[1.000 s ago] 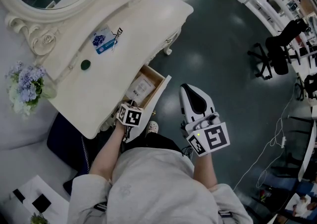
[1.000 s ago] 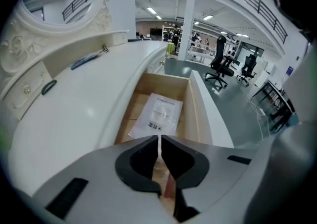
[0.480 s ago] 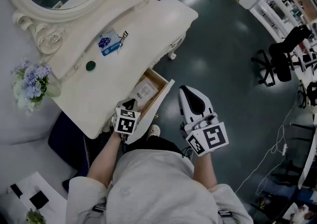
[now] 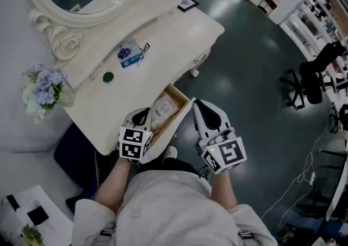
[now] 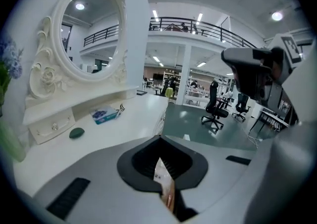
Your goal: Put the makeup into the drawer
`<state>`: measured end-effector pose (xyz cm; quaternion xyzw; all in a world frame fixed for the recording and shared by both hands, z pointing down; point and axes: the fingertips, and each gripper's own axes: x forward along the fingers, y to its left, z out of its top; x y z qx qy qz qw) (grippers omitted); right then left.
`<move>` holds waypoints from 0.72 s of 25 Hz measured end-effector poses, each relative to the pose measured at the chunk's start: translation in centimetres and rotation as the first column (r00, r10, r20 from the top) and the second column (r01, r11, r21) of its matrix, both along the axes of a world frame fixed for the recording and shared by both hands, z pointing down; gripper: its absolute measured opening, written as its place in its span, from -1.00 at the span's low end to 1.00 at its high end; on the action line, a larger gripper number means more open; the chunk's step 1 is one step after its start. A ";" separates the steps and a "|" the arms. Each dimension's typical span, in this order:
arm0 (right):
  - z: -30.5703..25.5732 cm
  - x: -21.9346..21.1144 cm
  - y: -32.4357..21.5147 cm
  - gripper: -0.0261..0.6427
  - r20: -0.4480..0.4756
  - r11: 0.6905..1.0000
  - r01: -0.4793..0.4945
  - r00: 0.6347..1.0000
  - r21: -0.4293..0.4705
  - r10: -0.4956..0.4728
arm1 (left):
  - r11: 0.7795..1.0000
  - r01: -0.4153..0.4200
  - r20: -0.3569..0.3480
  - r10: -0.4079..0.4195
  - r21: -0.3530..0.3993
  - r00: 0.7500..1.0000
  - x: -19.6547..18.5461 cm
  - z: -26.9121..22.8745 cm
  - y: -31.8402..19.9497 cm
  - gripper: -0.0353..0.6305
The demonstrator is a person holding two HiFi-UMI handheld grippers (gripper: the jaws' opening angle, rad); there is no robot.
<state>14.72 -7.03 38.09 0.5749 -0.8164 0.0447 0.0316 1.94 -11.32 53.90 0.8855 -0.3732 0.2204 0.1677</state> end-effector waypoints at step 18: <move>-2.1 -3.5 -2.0 -0.85 -0.021 0.993 0.112 0.994 0.047 -0.111 | 0.947 0.187 -0.193 -0.139 0.260 0.971 -5.7 -13.1 -1.1 -0.86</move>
